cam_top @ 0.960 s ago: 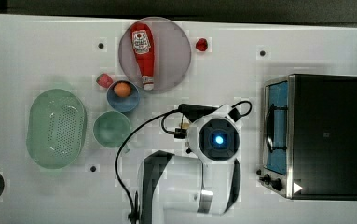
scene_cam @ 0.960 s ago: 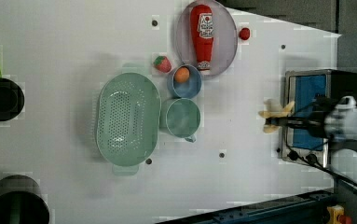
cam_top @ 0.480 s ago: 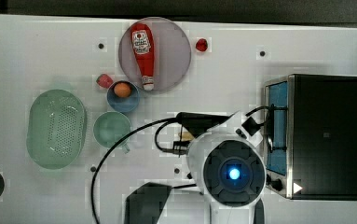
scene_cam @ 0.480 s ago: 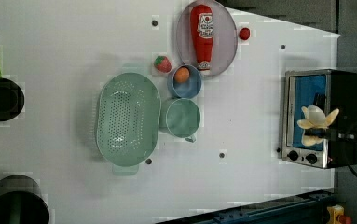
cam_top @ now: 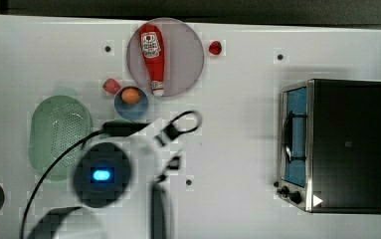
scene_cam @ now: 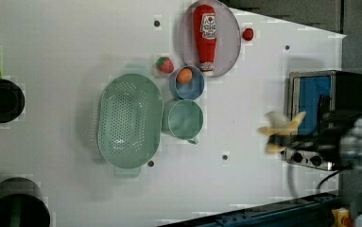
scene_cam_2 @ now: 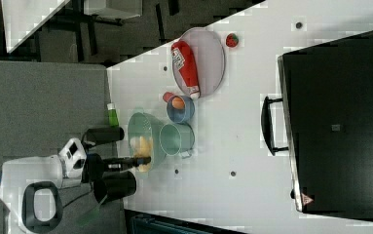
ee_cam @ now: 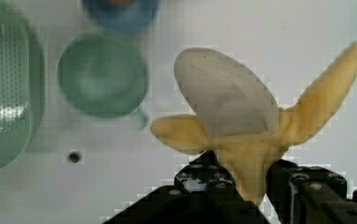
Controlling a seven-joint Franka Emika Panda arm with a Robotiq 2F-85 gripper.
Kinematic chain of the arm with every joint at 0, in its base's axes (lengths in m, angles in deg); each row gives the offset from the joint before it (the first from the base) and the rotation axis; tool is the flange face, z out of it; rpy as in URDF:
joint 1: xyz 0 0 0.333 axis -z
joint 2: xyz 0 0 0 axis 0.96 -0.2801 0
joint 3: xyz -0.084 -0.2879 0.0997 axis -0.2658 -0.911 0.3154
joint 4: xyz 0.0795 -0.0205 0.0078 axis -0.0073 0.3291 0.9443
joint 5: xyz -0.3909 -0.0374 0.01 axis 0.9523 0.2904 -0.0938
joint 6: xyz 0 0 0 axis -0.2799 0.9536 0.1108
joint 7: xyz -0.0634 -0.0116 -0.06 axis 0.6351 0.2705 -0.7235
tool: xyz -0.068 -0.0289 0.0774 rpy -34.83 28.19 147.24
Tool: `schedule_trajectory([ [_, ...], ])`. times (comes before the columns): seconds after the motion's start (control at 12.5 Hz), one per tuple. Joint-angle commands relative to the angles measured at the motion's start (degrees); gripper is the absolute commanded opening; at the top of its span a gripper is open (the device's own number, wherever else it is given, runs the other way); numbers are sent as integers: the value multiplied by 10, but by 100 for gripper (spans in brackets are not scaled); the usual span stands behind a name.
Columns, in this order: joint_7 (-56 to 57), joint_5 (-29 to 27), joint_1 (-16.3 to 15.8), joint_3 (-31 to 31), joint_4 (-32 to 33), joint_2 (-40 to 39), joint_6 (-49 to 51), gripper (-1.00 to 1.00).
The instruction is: Pick Banana and place it in mug.
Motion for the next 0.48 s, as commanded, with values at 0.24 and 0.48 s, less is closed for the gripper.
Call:
schedule_trajectory([
  [0.24,-228,-63,-3,91,1,-53,-65,-46],
  [0.48,-250,-63,-3,106,2,-114,-122,-46],
])
